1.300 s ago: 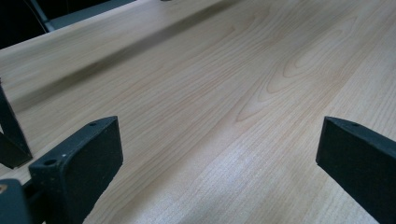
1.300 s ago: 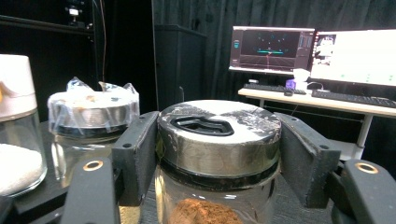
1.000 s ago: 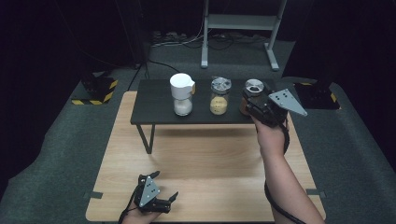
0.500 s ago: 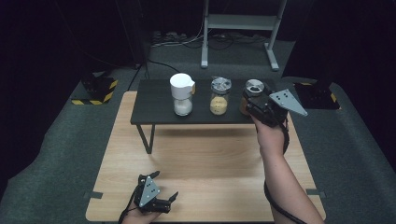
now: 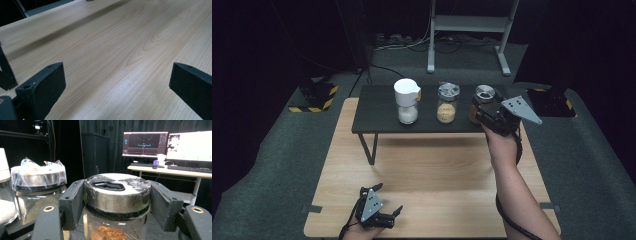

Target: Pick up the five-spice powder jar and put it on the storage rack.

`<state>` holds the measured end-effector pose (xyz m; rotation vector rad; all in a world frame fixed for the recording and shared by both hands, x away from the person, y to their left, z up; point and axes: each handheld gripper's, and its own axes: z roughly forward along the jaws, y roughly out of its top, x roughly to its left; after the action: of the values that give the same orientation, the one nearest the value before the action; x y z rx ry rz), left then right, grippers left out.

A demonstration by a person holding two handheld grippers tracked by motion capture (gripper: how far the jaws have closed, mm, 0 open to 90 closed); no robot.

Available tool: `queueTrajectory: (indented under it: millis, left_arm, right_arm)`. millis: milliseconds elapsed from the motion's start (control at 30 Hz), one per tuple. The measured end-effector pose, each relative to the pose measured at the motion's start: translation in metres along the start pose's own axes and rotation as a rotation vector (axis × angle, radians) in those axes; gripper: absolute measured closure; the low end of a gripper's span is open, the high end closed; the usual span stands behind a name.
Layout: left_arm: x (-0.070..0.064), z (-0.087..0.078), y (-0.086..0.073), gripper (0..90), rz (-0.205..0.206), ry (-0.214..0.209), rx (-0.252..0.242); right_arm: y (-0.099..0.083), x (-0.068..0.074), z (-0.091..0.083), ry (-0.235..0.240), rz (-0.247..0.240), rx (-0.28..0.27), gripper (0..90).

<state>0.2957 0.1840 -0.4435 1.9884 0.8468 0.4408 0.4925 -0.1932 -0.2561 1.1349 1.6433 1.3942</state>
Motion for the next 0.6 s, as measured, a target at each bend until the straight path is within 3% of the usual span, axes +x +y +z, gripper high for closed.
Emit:
queueTrajectory:
  millis: [300, 433, 500, 600]
  left_arm:
    - [0.0000, -0.0001, 0.0000, 0.8, -0.001, 0.001, -0.001]
    - [-0.0001, -0.0001, 0.0000, 0.8, 0.000, 0.003, 0.000]
    - [-0.0006, 0.0000, 0.0000, 0.8, 0.002, 0.006, 0.000]
    - [-0.0012, 0.0001, 0.0001, 0.8, 0.006, 0.006, 0.001]
  right_arm:
    - [0.0062, 0.0006, -0.0035, 0.002, -0.004, -0.002, 21.5]
    - [0.0081, 0.0023, -0.0058, 0.011, -0.001, 0.001, 12.4]
    - [0.0080, 0.0047, -0.0063, 0.022, -0.025, 0.009, 0.5]
    - [0.0069, 0.0059, -0.0076, 0.042, -0.026, 0.016, 0.0]
